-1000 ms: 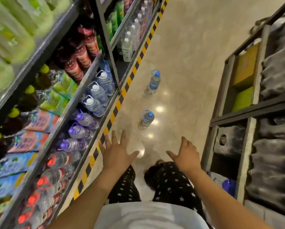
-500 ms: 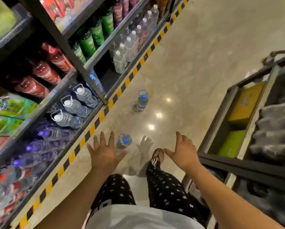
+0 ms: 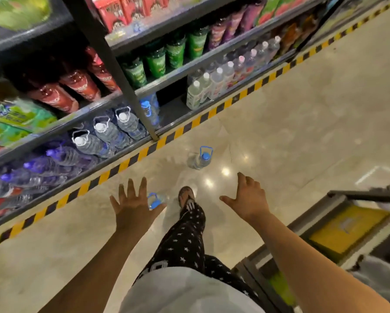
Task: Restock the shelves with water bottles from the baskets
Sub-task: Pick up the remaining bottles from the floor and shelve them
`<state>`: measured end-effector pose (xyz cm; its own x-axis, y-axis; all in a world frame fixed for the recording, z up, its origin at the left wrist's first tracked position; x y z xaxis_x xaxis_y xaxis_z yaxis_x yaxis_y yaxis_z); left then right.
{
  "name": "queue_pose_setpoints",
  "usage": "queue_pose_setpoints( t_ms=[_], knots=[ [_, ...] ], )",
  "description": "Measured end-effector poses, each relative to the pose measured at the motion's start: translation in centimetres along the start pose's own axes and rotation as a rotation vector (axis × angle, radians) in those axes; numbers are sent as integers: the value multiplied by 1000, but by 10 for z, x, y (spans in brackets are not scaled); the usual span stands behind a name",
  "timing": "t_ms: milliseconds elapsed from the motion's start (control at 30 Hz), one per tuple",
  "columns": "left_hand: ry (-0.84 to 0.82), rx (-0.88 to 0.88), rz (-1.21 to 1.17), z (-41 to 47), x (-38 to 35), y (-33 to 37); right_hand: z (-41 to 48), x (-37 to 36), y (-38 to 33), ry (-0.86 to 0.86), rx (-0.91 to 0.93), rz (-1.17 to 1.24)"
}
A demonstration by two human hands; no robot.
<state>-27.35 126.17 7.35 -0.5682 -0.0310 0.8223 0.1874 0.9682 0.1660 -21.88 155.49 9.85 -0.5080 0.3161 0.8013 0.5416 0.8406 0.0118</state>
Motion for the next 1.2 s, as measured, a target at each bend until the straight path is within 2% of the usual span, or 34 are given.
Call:
queue_pose_setpoints(
  t_ms=[100,367,567,667,733,933,1067,1200],
  knots=[
    [-41,82,-23,22,2,13,38,23,6,3,54,-65],
    [1,149,-109,76,16,64,136,57,18,-69,205,-207],
    [76,311,-220,114,-12,100,228,58,-1,-144,489,-371],
    [77,331,-236,135,-44,120,271,57,-9,-126,638,-454],
    [68,357,-242,151,-70,124,300,48,-16,-98,743,-502],
    [130,378,-274,219,-151,107,383,-23,-58,-214,919,-614],
    [189,361,-256,281,-206,68,426,-81,-103,-287,1090,-523],
    [253,356,-142,335,-252,24,457,-130,-139,-331,1275,-426]
  ],
)
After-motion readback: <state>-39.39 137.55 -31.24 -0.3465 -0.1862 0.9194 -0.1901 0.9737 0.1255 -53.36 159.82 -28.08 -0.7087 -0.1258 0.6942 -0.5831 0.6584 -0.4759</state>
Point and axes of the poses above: each hand's wrist, its own z-axis towards the middle knuckle, its own x-axis out of the back of the hand, y = z × x, the point moved 5 cm from there along z, towards the middle knuckle, and after that the axes turned 8 degrees about -x, right-handed, at the moved point
